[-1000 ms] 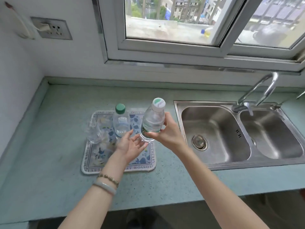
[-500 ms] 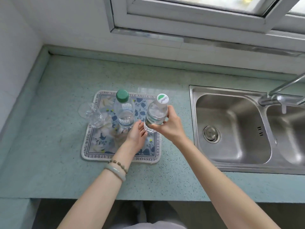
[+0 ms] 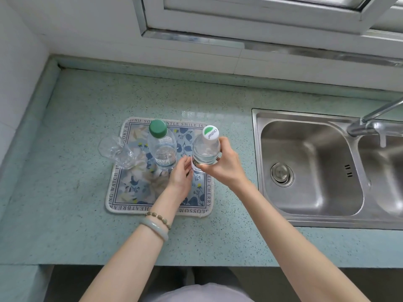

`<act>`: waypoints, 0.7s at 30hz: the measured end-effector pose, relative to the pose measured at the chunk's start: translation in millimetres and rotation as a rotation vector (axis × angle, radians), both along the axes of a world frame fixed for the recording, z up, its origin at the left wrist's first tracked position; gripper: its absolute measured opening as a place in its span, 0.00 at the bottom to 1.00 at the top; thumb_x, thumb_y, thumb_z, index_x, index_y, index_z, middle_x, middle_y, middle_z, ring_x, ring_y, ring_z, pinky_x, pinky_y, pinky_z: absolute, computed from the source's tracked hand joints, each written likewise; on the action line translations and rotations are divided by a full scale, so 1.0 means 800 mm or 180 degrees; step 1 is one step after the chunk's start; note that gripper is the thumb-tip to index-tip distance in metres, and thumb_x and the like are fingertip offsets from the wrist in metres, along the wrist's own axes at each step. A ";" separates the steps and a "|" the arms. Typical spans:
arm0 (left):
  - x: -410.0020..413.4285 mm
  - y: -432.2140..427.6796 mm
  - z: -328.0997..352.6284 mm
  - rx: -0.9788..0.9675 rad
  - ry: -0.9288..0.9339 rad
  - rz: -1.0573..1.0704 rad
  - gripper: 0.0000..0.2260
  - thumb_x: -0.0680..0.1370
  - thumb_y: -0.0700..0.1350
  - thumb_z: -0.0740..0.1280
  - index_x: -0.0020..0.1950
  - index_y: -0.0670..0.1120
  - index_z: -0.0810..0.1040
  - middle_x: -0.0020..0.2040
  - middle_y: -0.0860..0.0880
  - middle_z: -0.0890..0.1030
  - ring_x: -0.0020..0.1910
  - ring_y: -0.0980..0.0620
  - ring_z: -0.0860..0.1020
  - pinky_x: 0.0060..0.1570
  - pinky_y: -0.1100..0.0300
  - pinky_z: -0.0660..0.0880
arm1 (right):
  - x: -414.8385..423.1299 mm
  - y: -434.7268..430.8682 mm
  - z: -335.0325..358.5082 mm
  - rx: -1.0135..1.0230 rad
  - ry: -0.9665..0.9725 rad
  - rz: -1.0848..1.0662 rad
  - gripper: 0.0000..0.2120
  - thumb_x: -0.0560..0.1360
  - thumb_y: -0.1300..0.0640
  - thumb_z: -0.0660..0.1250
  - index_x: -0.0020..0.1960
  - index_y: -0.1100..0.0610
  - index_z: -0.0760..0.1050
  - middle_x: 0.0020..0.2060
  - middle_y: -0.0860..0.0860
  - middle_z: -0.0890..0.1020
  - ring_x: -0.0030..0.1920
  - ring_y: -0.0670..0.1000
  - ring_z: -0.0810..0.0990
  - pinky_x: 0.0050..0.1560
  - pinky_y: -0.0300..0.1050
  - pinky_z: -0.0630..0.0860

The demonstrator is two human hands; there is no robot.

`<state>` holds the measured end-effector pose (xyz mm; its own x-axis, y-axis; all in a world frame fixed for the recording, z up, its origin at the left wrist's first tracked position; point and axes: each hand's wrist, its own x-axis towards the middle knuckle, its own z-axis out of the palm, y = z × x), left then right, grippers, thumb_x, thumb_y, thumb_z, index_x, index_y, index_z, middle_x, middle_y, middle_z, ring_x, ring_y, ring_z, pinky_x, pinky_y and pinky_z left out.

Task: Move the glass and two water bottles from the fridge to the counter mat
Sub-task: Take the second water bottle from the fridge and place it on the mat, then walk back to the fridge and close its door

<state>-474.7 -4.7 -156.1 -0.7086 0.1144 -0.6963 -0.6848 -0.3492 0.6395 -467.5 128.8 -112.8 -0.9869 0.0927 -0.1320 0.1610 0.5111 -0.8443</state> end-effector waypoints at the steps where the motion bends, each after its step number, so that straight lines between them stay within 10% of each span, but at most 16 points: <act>1: 0.000 0.001 -0.001 -0.0033 0.0043 -0.0033 0.15 0.84 0.47 0.52 0.62 0.43 0.74 0.68 0.47 0.73 0.67 0.53 0.70 0.70 0.59 0.62 | 0.000 -0.001 0.000 0.0011 -0.0023 0.0014 0.32 0.62 0.50 0.79 0.58 0.43 0.64 0.48 0.35 0.76 0.50 0.28 0.74 0.44 0.25 0.71; 8: 0.006 0.002 0.002 -0.0073 0.0159 -0.0132 0.14 0.84 0.47 0.52 0.58 0.48 0.75 0.69 0.48 0.73 0.68 0.54 0.69 0.72 0.56 0.59 | 0.004 0.001 0.002 -0.0124 -0.0235 0.0021 0.35 0.60 0.49 0.79 0.61 0.43 0.64 0.51 0.37 0.77 0.53 0.39 0.79 0.55 0.40 0.77; 13: 0.013 -0.009 0.017 -0.0195 0.0127 -0.0300 0.22 0.84 0.50 0.54 0.75 0.43 0.63 0.75 0.47 0.67 0.74 0.51 0.63 0.75 0.52 0.56 | 0.011 0.002 0.015 -0.0208 -0.0400 0.0124 0.40 0.62 0.53 0.80 0.68 0.47 0.63 0.57 0.43 0.76 0.61 0.49 0.76 0.65 0.53 0.73; 21: 0.049 -0.055 0.056 -0.0533 0.0750 -0.0804 0.27 0.79 0.51 0.64 0.76 0.47 0.62 0.76 0.49 0.63 0.74 0.52 0.62 0.70 0.55 0.59 | 0.041 0.007 0.076 -0.0223 -0.0351 0.0119 0.53 0.63 0.56 0.81 0.78 0.50 0.51 0.74 0.56 0.64 0.72 0.52 0.66 0.71 0.55 0.65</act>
<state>-435.7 -49.1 -111.1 -0.8155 0.2043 -0.5415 -0.5633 -0.0658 0.8236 -434.5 134.5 -52.1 -0.9686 0.0430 -0.2448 0.2368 0.4590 -0.8563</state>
